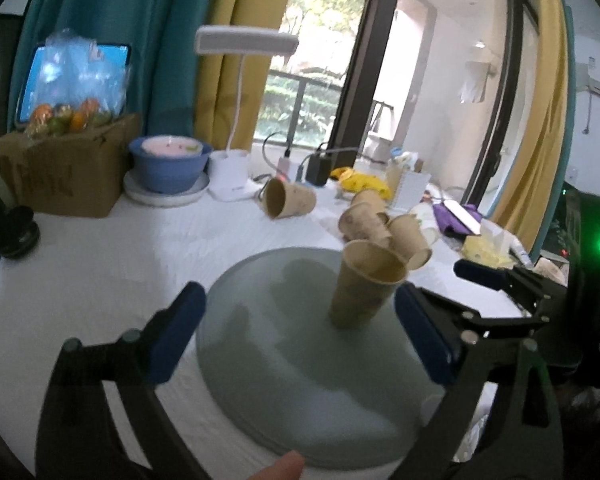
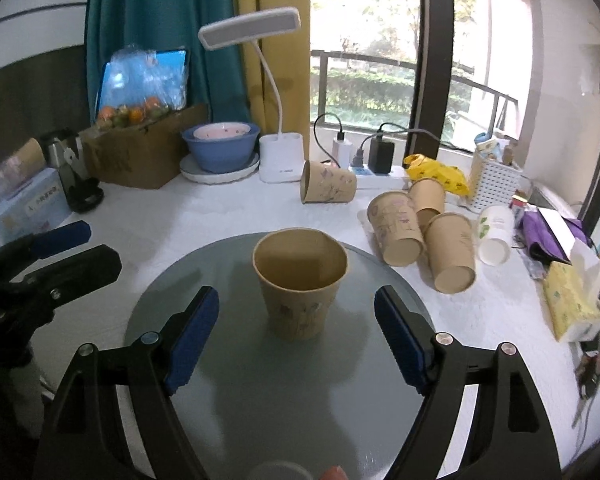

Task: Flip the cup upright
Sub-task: 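Open the right gripper and pull it back from the cup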

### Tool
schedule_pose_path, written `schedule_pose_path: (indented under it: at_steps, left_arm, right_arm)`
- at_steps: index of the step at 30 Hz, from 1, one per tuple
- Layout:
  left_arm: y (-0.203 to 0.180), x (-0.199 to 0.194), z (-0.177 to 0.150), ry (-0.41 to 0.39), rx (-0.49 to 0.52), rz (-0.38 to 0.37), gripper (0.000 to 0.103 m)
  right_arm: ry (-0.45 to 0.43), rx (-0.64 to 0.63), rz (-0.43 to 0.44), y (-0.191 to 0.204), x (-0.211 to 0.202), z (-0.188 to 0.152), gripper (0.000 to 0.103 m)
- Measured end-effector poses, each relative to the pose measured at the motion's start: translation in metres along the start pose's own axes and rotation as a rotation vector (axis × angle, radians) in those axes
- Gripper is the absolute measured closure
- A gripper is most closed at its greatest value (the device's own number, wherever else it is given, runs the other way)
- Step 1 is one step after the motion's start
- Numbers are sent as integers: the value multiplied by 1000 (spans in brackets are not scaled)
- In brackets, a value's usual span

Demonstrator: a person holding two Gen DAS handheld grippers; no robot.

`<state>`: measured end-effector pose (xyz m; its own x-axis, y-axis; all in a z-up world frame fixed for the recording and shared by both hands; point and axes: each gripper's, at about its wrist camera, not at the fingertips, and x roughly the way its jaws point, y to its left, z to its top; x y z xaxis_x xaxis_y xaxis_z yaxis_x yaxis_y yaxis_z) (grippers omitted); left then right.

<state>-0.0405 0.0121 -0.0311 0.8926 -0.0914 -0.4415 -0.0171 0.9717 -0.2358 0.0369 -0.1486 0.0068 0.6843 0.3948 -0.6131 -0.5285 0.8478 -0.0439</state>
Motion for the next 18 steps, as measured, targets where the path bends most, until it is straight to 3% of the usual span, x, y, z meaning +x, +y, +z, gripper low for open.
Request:
schedule_pose_path:
  at_steps: [10, 18]
  left_arm:
    - [-28, -39, 16, -71, 70, 2, 6]
    - [-41, -76, 33, -173, 121, 25, 6]
  right_arm:
    - [-119, 57, -29, -11, -69, 8, 20]
    - [-210, 57, -46, -13, -119, 20, 20]
